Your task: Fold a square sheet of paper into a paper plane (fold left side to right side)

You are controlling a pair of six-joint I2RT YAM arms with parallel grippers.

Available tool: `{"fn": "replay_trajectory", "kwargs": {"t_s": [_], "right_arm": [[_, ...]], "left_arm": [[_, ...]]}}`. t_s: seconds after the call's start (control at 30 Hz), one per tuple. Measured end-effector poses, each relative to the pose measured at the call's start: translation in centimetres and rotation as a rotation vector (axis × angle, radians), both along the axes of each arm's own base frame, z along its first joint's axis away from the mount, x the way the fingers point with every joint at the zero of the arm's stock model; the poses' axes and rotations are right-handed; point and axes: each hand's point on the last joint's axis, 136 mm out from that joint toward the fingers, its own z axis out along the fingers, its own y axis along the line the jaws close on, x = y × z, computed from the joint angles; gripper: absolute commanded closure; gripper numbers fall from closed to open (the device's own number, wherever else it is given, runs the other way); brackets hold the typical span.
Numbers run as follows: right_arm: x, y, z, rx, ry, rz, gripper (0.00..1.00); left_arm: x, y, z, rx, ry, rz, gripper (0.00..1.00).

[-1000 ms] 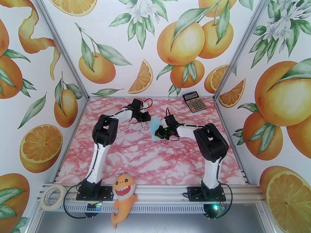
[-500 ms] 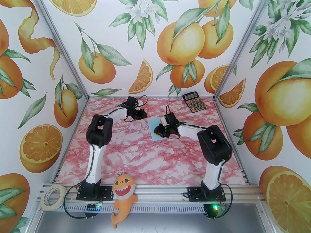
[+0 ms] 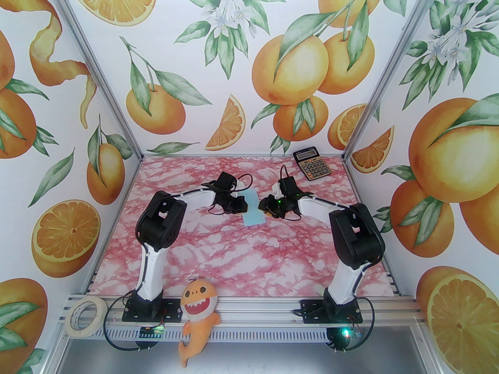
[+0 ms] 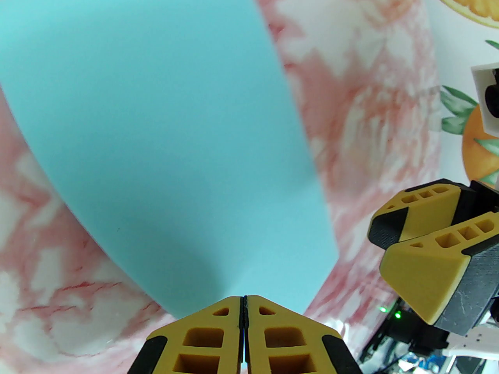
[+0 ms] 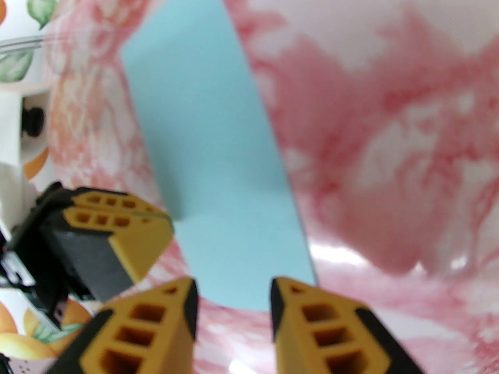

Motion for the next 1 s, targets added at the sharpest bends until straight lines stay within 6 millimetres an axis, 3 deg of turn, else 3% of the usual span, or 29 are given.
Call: {"fn": "replay_trajectory", "kwargs": {"t_s": [0.33, 0.6, 1.0], "right_arm": [[-0.7, -0.2, -0.7, -0.01, 0.02, 0.006, 0.64], [-1.6, -0.6, -2.6, -0.036, 0.067, 0.018, 0.64], [-1.6, -0.3, -2.7, -0.036, 0.066, 0.026, 0.64]], "left_arm": [[0.4, 0.4, -1.0, 0.018, 0.0, 0.01, 0.92], [0.3, 0.4, -1.4, 0.022, 0.001, 0.003, 0.92], [0.3, 0.4, -1.4, 0.022, -0.002, 0.0, 0.92]]}}
